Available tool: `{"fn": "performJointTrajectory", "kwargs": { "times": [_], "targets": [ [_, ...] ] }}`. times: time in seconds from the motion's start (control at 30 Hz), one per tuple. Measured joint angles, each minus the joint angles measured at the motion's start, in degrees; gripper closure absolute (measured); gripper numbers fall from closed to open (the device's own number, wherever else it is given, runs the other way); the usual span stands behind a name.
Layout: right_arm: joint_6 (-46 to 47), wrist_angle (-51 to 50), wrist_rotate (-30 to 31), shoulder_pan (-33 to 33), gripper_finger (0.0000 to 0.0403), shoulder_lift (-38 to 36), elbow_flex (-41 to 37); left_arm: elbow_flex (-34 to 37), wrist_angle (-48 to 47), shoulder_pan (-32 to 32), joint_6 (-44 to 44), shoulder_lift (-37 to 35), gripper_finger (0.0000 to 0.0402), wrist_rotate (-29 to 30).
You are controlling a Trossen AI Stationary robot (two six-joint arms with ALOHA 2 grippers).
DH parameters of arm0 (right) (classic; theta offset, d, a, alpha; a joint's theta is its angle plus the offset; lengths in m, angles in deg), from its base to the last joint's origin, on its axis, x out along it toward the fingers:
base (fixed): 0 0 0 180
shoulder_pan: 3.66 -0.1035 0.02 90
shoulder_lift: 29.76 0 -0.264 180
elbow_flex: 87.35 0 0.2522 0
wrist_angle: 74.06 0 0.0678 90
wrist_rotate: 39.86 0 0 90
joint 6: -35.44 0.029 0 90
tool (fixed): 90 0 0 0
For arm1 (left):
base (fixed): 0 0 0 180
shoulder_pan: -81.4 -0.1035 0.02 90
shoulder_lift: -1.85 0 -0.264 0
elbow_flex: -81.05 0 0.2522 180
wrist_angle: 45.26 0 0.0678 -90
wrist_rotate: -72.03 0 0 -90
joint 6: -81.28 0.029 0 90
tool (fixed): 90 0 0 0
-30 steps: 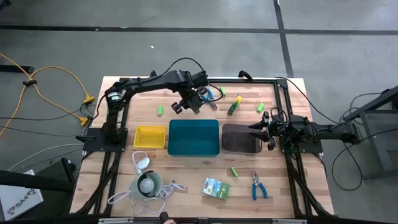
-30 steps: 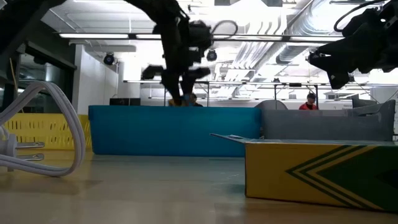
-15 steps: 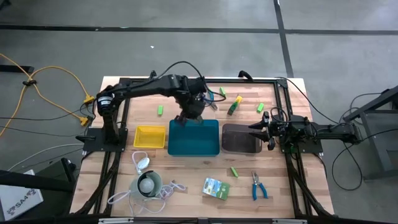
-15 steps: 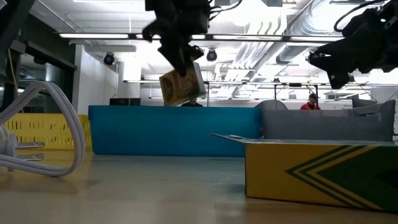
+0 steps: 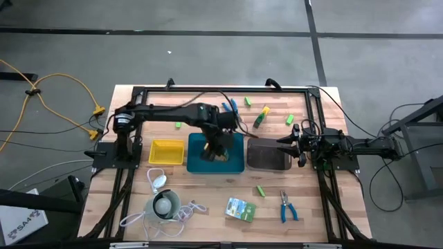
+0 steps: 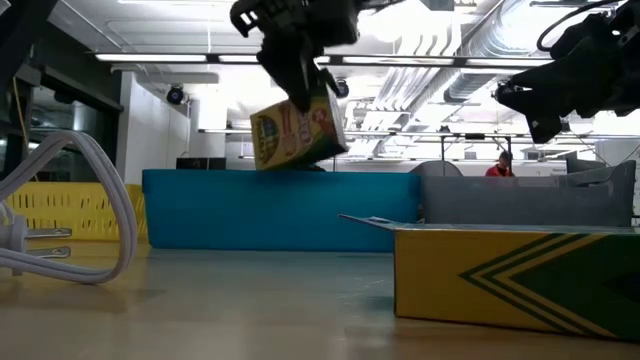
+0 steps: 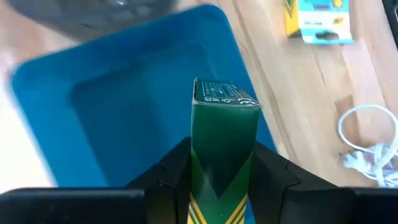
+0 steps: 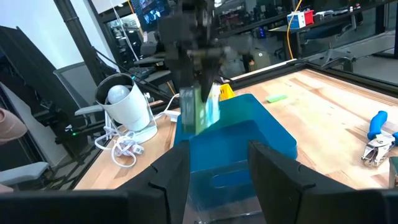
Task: Pick & Place School Supplies
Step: Put the yellow box of crayons into the blue bin
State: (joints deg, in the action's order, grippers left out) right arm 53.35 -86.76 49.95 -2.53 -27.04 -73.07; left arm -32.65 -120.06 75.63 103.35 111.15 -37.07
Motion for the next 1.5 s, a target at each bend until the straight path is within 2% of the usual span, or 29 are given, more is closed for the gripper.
{"fn": "performJointTrajectory", "kwargs": {
  "times": [0.7, 0.97, 1.3, 1.5],
  "targets": [
    [0.0, 0.0, 0.0, 0.0, 0.0253, 0.0, 0.0, 0.0, 7.5, -0.1, -3.3, 10.8, 0.0284, -13.4],
    [0.0, 0.0, 0.0, 0.0, 0.0253, 0.0, 0.0, 0.0, 9.1, -0.1, -2.6, 10.8, 0.0279, -12.3],
    [0.0, 0.0, 0.0, 0.0, 0.0253, 0.0, 0.0, 0.0, 10.5, -0.1, -2.2, 10.8, 0.0218, -11.2],
    [0.0, 0.0, 0.0, 0.0, 0.0253, 0.0, 0.0, 0.0, 11.7, -0.1, -0.9, 11.4, 0.0203, -10.9]
  ]
}}
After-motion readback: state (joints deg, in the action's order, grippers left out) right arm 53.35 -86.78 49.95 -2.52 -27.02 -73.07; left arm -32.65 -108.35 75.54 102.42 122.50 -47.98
